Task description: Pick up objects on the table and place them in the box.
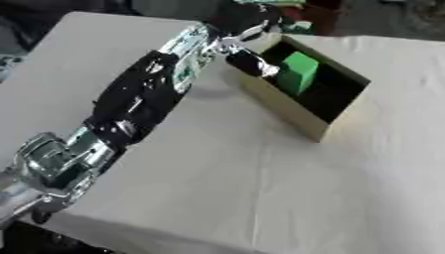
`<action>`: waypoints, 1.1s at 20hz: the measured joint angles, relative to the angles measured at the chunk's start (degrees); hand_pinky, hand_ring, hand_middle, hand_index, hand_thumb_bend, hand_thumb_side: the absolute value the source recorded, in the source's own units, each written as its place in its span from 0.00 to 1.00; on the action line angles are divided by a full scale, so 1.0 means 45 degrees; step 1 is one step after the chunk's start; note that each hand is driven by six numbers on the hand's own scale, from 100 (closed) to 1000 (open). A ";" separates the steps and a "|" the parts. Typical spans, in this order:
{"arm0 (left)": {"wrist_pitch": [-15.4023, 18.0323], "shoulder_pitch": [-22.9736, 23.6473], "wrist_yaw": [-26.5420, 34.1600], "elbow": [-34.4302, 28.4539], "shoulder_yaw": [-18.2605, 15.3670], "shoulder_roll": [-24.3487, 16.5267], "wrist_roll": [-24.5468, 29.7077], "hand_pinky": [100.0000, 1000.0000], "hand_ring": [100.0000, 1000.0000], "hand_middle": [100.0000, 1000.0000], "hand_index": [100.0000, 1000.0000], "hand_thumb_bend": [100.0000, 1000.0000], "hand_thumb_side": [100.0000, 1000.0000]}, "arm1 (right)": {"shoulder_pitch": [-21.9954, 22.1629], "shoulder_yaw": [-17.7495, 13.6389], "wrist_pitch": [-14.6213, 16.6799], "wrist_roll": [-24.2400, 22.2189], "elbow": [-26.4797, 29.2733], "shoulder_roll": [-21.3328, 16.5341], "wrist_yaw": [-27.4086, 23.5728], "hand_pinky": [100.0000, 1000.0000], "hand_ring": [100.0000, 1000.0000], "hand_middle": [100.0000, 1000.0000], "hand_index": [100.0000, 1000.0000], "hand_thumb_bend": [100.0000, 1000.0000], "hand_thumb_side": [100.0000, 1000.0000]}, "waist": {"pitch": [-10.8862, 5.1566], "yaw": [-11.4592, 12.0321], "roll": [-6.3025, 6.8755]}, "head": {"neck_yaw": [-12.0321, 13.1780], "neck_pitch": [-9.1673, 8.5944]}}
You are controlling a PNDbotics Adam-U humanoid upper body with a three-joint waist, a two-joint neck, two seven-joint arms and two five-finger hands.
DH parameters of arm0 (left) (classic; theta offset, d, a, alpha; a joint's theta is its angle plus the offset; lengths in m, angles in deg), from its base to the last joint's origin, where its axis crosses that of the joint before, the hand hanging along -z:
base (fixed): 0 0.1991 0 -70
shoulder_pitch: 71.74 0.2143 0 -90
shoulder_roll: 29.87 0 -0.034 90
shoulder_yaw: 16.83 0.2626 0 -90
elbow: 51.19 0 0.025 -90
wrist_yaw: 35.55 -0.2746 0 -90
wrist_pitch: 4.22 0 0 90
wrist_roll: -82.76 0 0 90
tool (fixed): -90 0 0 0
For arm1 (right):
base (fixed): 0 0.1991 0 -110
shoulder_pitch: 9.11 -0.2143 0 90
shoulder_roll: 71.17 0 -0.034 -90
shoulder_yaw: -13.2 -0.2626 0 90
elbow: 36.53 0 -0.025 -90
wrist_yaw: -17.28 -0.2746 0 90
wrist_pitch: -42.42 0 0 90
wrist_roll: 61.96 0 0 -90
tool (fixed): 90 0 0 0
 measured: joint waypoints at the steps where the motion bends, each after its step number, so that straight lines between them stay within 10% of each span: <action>1: 0.0086 0.0131 0.0199 -0.0303 -0.0121 -0.0338 -0.0186 0.69 0.63 0.70 0.89 0.13 0.48 | 0.0030 -0.0038 -0.0006 0.0030 0.0000 -0.0006 0.0015 0.60 0.84 0.59 0.81 0.00 0.24 | -0.0002 0.0083 -0.0002 | -0.0069 0.0000; 12: -0.0178 0.3305 0.2503 -0.4067 -0.1441 -0.3418 -0.2482 0.67 0.60 0.65 0.86 0.00 0.49 | 0.0275 -0.0210 -0.0083 0.0221 -0.0002 -0.0194 0.0068 0.60 0.84 0.59 0.80 0.00 0.25 | -0.0029 0.0887 -0.0002 | -0.0501 0.0000; 22: -0.1345 0.6650 0.4673 -0.7588 -0.2498 -0.4104 -0.4649 0.67 0.58 0.61 0.84 0.00 0.57 | 0.0492 -0.0354 -0.0140 0.0382 0.0012 -0.0211 0.0061 0.60 0.84 0.58 0.80 0.00 0.27 | 0.0090 0.1193 -0.0063 | -0.0752 0.0000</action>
